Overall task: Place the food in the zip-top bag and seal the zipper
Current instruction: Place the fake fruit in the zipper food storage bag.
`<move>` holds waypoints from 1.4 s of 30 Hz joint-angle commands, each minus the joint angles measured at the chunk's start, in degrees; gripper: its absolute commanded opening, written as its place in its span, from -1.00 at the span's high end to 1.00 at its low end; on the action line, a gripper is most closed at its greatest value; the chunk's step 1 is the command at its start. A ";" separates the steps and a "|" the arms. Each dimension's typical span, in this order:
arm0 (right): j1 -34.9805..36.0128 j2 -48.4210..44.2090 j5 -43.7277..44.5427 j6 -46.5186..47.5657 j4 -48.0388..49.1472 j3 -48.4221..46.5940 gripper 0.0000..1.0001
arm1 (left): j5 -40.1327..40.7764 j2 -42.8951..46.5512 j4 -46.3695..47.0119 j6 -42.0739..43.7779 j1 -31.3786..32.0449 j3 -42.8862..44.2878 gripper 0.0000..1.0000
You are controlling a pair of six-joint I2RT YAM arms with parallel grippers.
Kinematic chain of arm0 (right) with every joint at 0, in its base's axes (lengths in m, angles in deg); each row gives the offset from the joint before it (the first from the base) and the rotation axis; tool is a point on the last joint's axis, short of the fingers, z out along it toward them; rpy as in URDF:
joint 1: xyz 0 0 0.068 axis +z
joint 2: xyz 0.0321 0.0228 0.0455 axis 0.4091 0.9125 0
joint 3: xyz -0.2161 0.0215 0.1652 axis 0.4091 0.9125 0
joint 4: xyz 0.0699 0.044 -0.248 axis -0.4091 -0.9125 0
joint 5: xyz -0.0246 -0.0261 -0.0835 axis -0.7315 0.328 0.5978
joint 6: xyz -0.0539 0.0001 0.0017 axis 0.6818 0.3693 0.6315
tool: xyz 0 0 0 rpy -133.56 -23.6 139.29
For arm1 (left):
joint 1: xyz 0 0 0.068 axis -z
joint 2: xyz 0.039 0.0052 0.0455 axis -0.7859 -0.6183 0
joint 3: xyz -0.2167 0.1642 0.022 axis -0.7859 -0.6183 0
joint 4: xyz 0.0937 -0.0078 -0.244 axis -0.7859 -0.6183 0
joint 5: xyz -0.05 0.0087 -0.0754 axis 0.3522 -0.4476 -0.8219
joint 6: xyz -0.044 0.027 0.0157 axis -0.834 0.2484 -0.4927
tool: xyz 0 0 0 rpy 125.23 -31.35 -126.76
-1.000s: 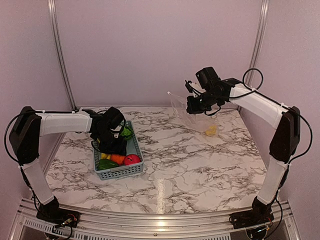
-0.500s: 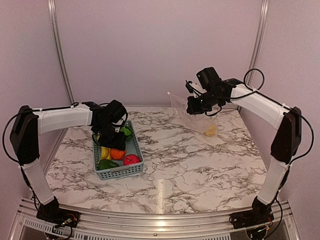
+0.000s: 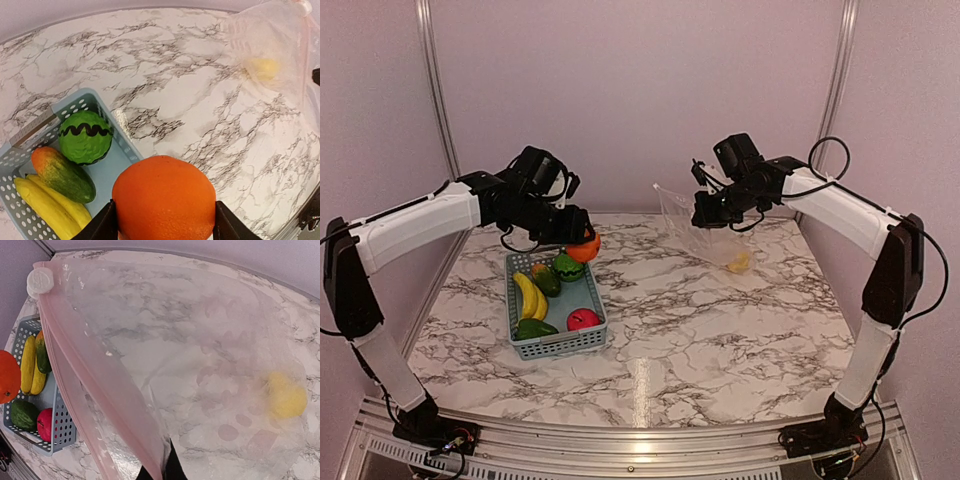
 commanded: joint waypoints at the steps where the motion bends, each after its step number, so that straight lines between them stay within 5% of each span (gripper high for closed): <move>1: 0.07 -0.39 -1.42 -1.62 0.56 -3.00 1.00 | -8.58 5.94 15.28 -0.48 0.85 -1.81 0.11; 10: 0.70 -0.30 -3.74 -4.04 1.13 -3.52 1.00 | -19.26 6.62 39.04 -3.02 5.78 -3.44 0.15; 18: 0.89 0.35 -7.18 -6.93 1.21 -7.12 1.00 | -18.03 -0.38 47.19 -7.69 7.83 0.28 0.26; 35: 0.99 0.01 -11.45 -8.75 1.42 -6.23 1.00 | -8.95 -10.31 47.10 -13.42 8.53 4.70 0.32; 42: 0.92 0.15 -10.77 -9.13 1.21 -8.48 1.00 | 1.50 -13.64 36.04 -17.05 8.32 9.19 0.34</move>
